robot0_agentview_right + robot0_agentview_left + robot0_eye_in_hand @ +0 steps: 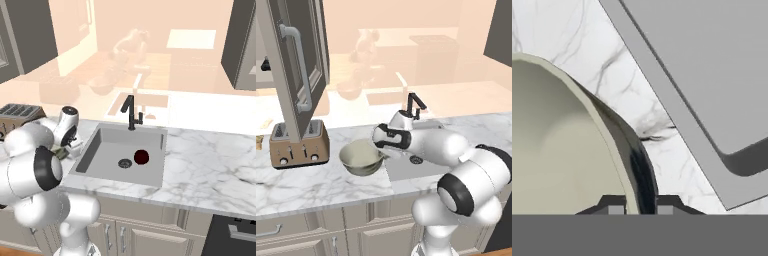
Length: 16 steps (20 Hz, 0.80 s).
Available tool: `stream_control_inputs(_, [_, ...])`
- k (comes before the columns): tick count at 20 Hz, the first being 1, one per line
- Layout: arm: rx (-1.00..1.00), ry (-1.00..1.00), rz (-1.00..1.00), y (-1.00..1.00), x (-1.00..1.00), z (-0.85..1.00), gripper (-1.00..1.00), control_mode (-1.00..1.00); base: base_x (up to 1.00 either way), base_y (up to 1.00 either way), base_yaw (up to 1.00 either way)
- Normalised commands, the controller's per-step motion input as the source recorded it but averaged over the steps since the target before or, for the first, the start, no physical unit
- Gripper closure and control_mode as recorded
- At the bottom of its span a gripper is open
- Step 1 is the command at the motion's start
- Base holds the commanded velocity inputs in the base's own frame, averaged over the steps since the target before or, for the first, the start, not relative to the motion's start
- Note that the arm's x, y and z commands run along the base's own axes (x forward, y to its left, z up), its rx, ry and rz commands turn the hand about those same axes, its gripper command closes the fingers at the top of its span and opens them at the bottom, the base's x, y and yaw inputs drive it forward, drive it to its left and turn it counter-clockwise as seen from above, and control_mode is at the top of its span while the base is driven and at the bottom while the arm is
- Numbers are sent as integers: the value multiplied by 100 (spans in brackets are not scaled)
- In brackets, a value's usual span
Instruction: Pick the mug and place it in the sink. Pick the bowl and place it in the open cabinet and then close the cabinet.
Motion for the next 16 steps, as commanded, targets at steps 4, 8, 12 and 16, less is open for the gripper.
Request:
stream_control_inputs(4, [0,1,-11,-68,-42,34,100,-100,0,0,0])
stream_control_inputs(8, [0,8,-15,-75,-30,46,100,-100,0,0,0])
stream_control_inputs(12, [0,14,-14,-49,0,63,100,-100,0,0,0])
stream_control_inputs(16, [0,15,-10,-51,0,61,100,-100,0,0,0])
